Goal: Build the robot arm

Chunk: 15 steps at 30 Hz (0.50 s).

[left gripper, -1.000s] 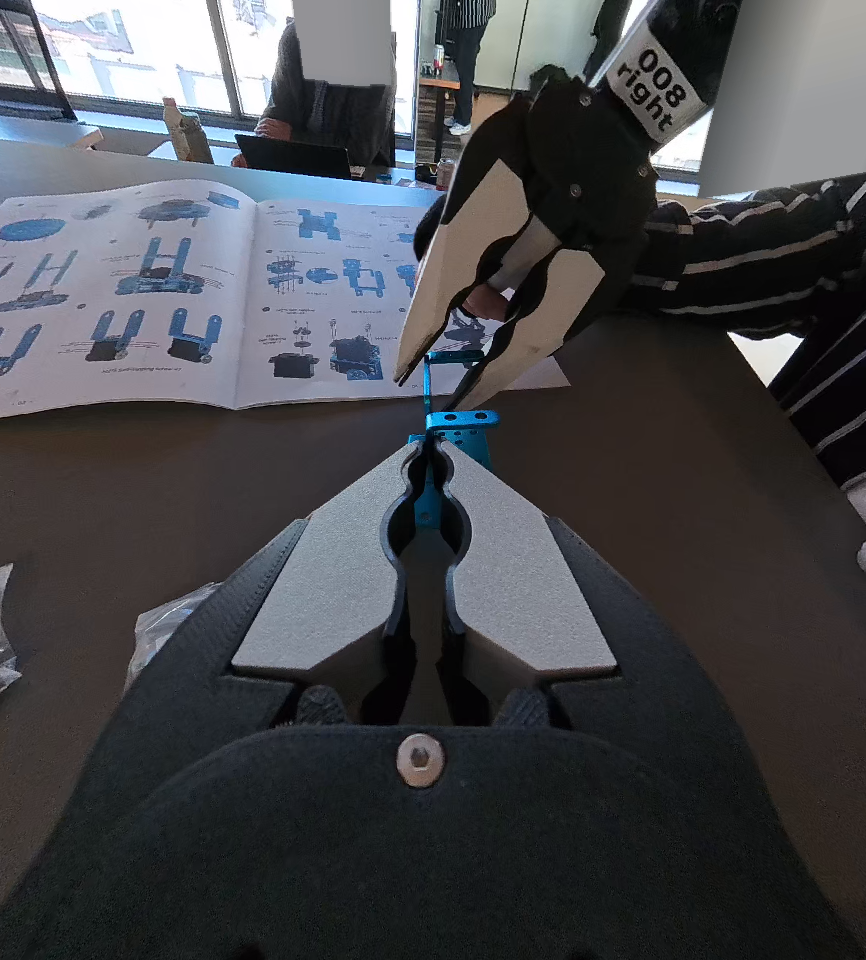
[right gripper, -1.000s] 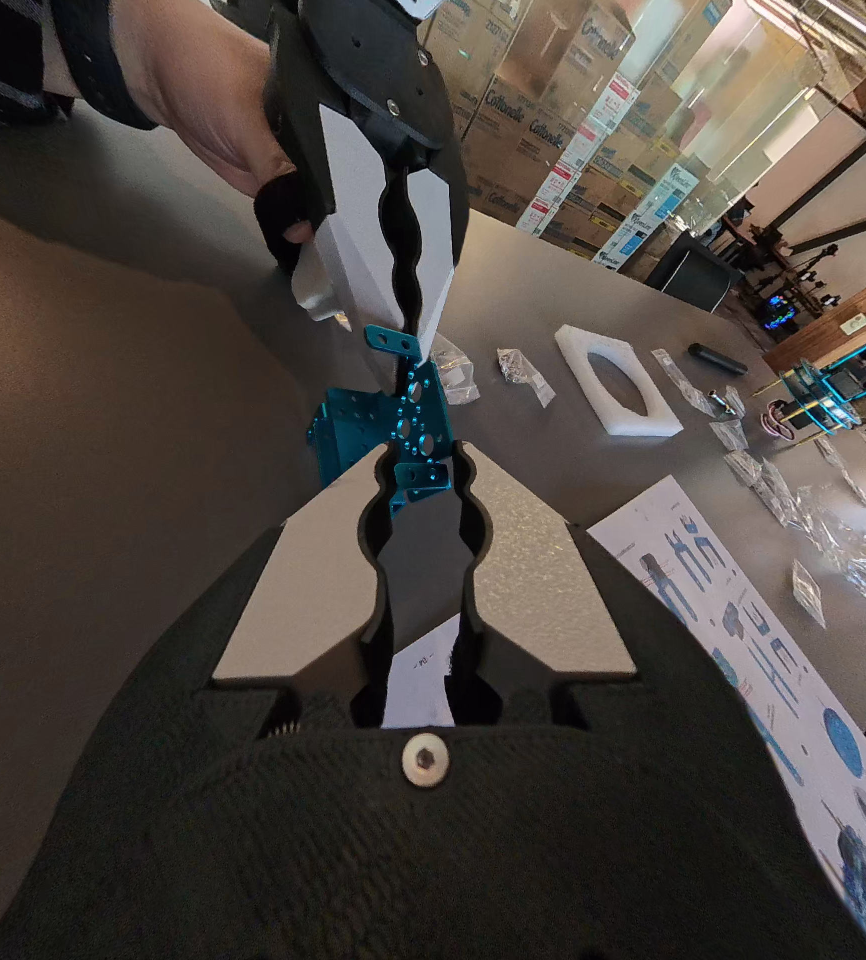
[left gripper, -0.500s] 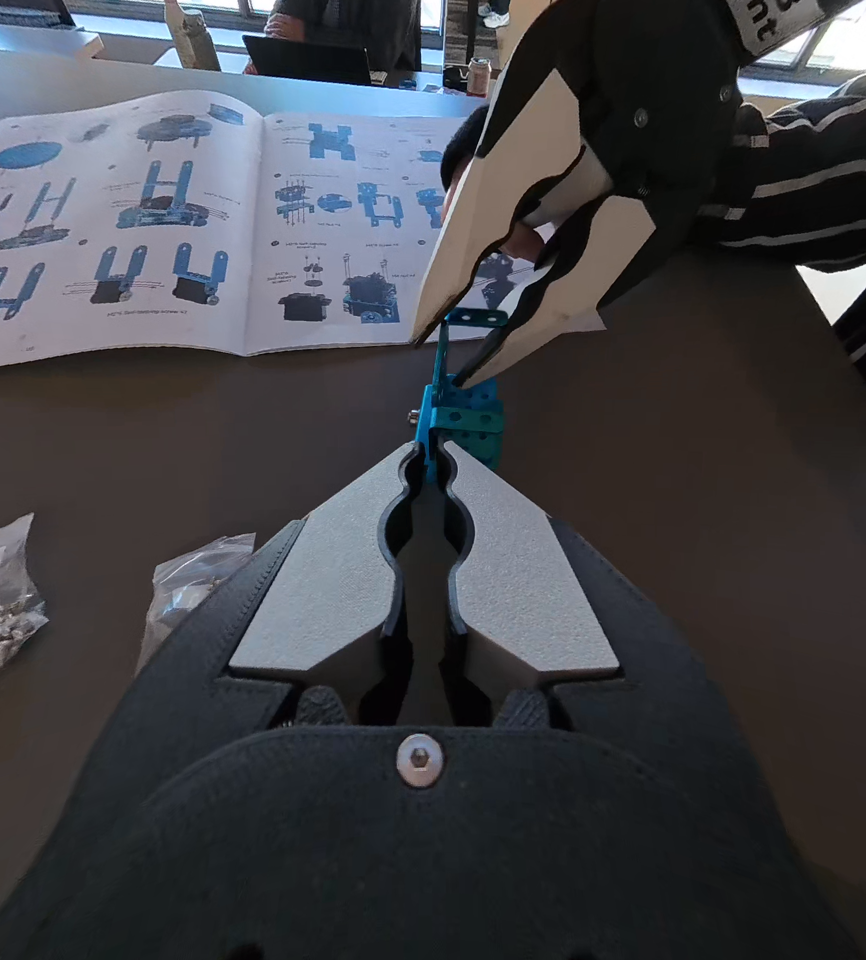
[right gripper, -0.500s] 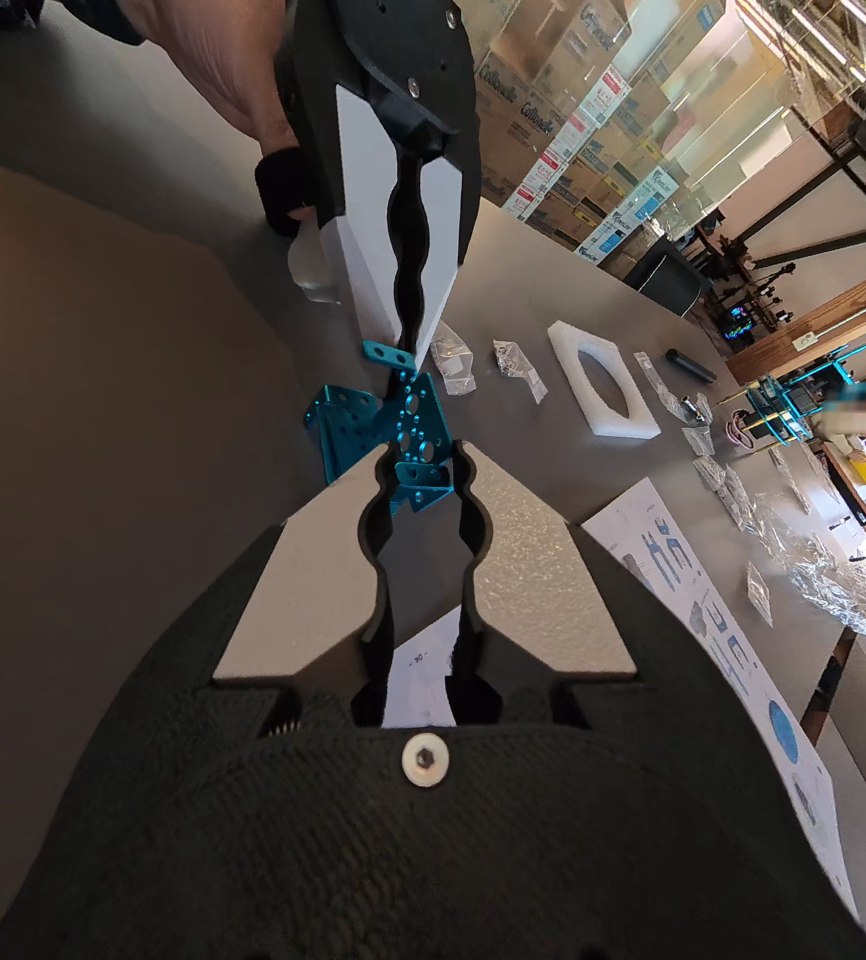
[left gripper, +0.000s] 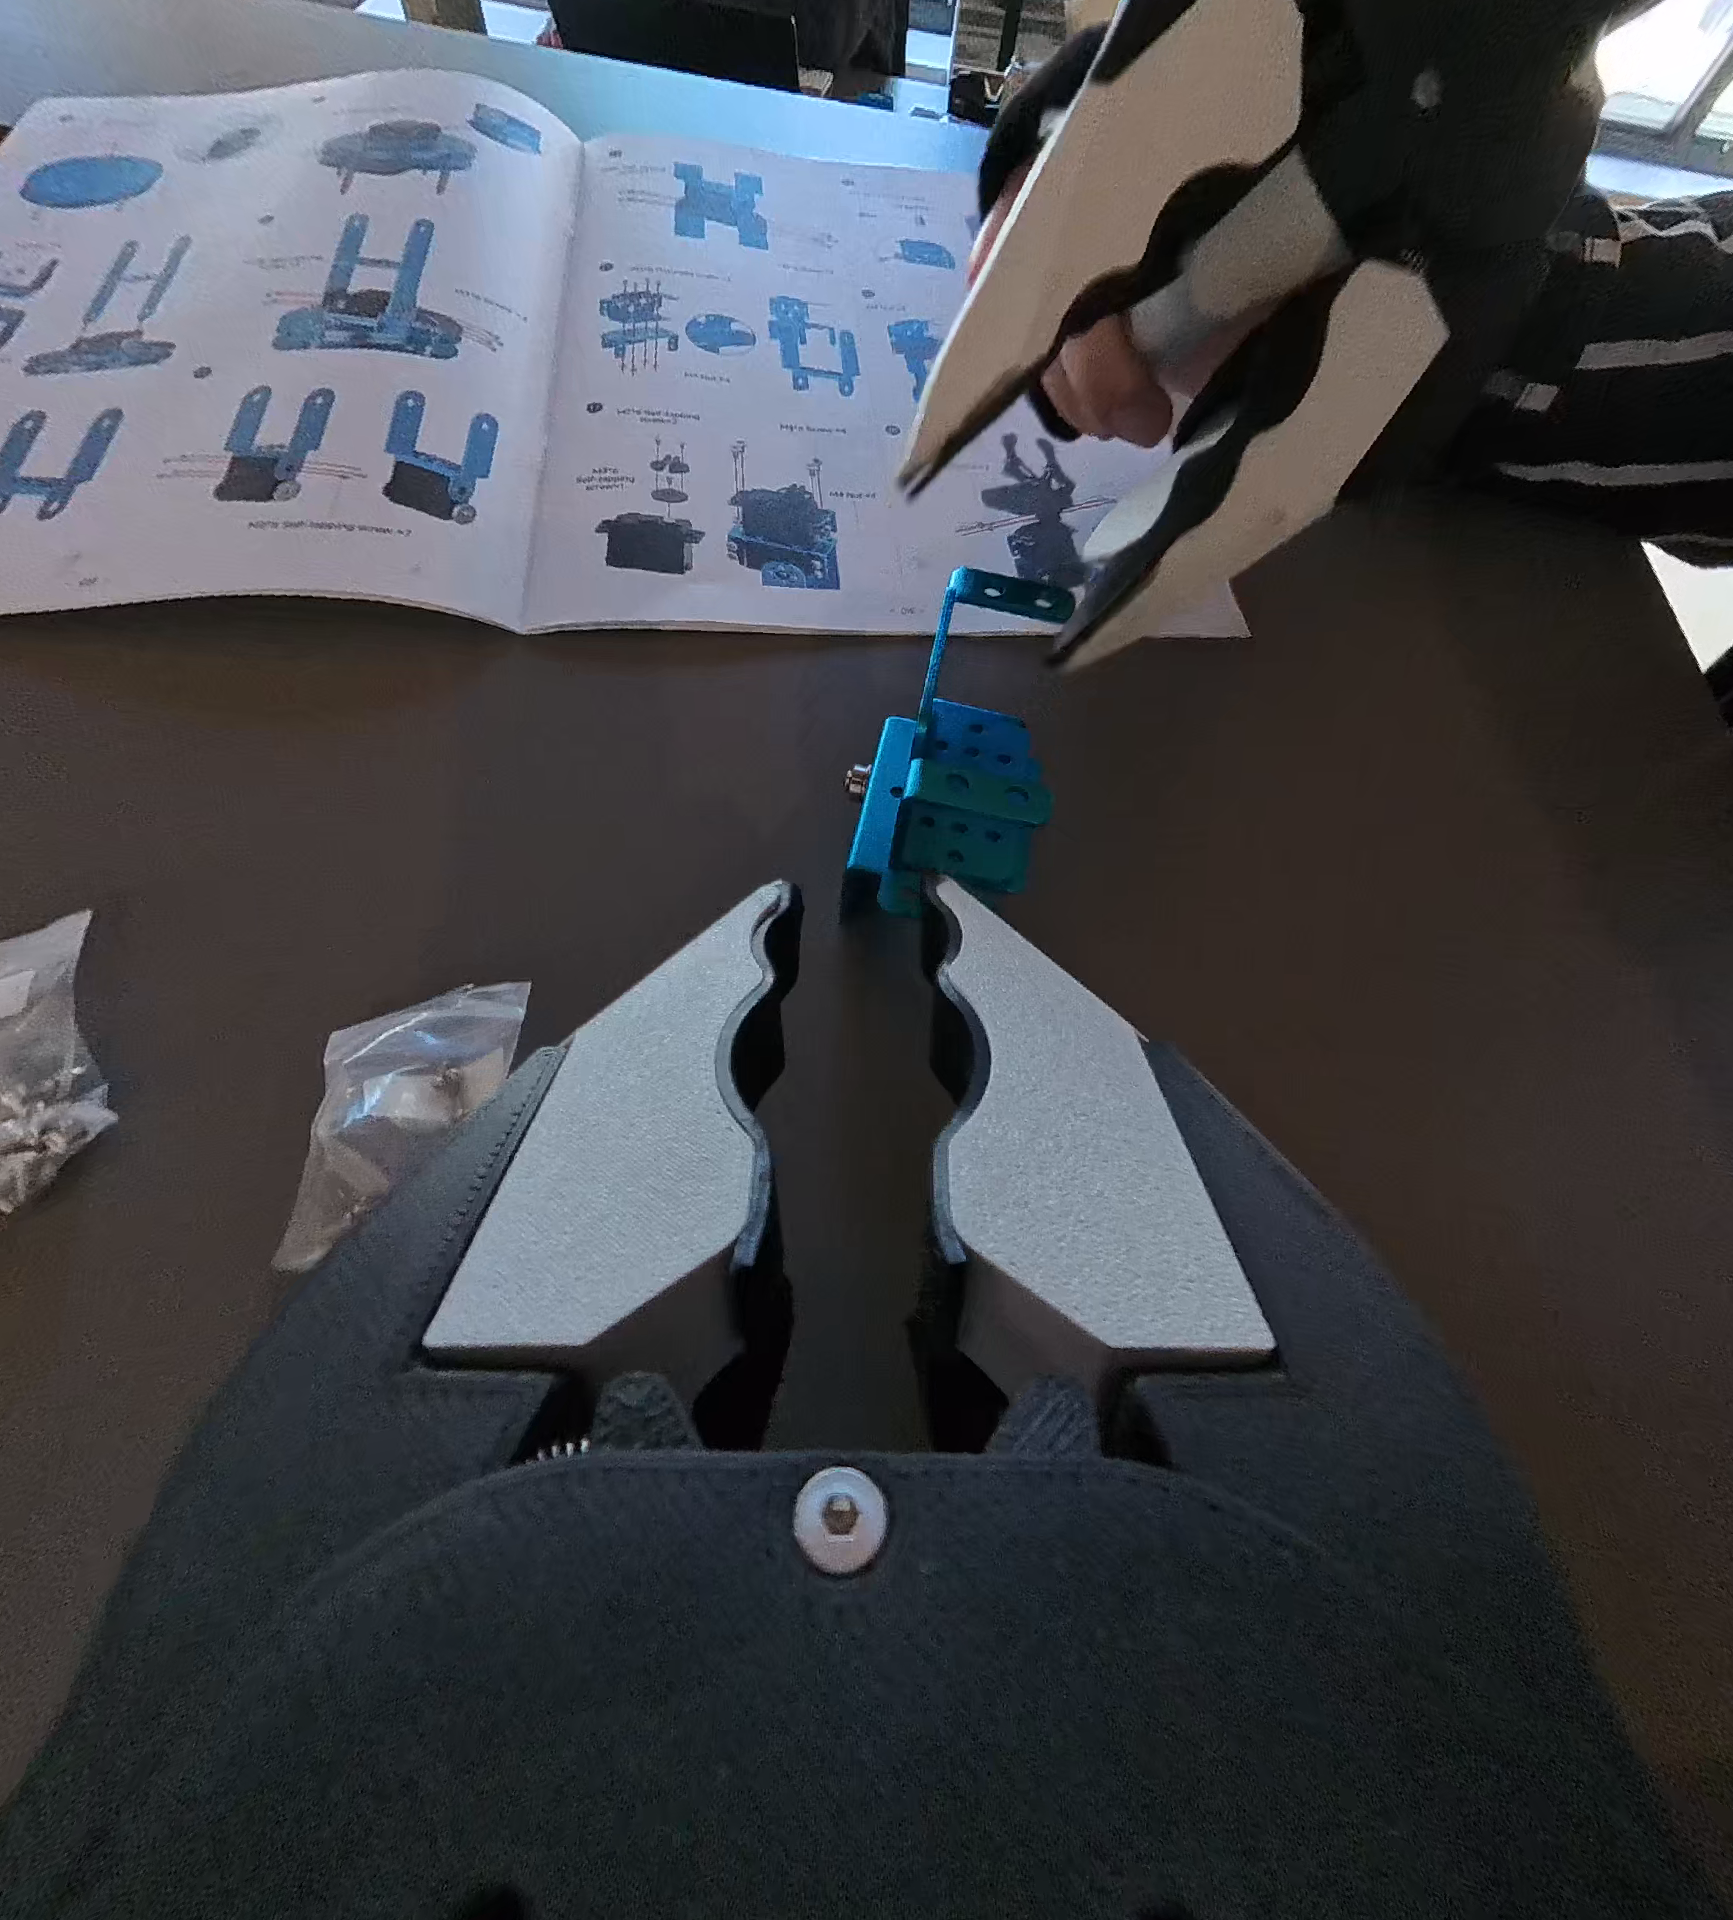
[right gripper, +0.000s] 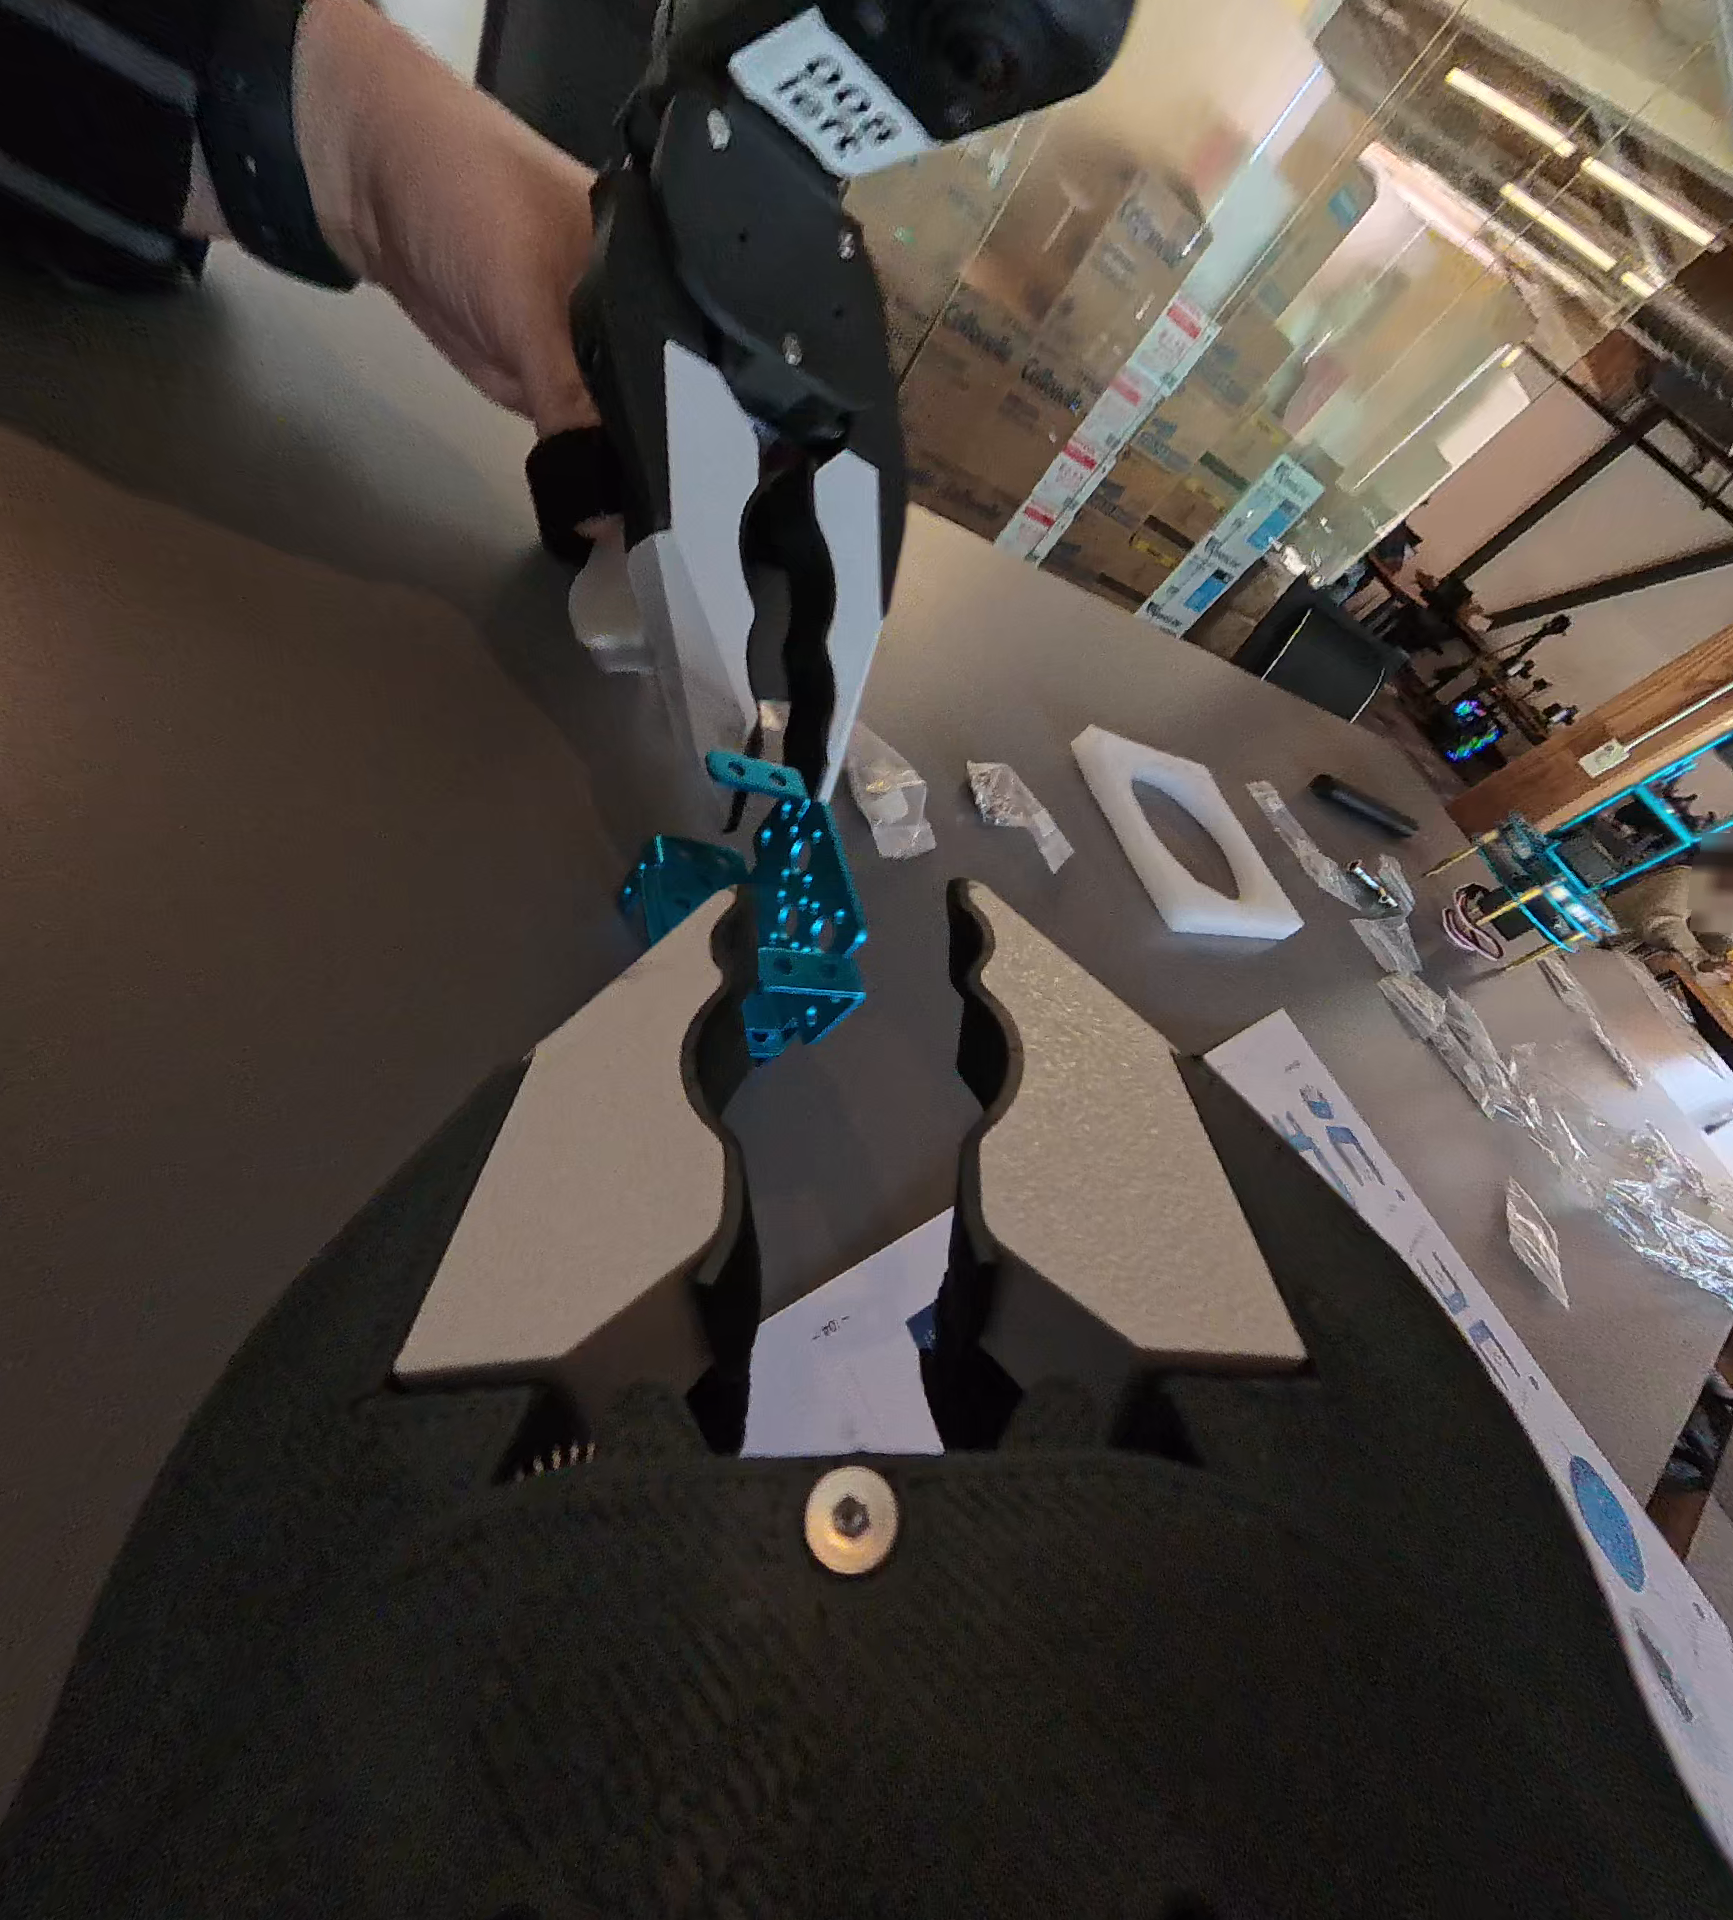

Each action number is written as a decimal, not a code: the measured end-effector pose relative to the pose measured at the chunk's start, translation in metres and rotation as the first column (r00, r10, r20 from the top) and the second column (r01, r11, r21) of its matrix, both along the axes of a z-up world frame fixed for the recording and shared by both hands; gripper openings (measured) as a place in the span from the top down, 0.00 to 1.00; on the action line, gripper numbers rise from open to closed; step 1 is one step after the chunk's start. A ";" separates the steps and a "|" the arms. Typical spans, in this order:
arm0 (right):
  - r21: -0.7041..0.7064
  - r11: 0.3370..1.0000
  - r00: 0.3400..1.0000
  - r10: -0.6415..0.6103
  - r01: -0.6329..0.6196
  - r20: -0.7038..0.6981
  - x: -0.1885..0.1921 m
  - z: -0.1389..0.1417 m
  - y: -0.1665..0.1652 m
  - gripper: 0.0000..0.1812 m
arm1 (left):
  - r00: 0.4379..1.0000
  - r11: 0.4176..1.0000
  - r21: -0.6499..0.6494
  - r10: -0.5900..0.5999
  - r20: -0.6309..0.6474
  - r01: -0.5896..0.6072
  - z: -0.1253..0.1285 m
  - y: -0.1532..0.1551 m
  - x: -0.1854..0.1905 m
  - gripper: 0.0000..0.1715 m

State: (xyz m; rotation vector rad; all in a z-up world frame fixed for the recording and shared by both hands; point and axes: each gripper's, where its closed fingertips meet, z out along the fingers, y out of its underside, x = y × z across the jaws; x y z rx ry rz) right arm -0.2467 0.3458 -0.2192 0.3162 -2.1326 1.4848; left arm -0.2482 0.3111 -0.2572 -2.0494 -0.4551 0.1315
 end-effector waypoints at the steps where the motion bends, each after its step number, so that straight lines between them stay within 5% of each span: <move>1: -0.034 0.999 1.000 0.001 -0.001 0.009 0.000 0.007 0.003 0.80 | 1.000 1.000 0.000 0.009 0.002 -0.009 0.001 -0.002 0.000 0.87; 4: -0.163 0.986 0.992 -0.014 0.034 0.122 -0.007 0.029 0.015 0.76 | 1.000 0.999 0.021 0.030 -0.001 -0.030 0.009 -0.009 0.004 0.86; 9: -0.335 0.916 0.909 -0.070 0.222 0.410 -0.041 0.057 0.047 0.56 | 0.995 0.988 0.138 0.079 -0.060 -0.070 0.048 -0.025 0.010 0.83; 13: -0.414 0.796 0.868 -0.264 0.443 0.420 -0.086 0.082 0.115 0.44 | 0.979 0.939 0.318 0.170 -0.108 -0.128 0.103 -0.039 0.005 0.74; 15: -0.446 0.736 0.834 -0.296 0.510 0.465 -0.098 0.087 0.147 0.45 | 0.970 0.914 0.382 0.203 -0.135 -0.138 0.126 -0.044 0.000 0.68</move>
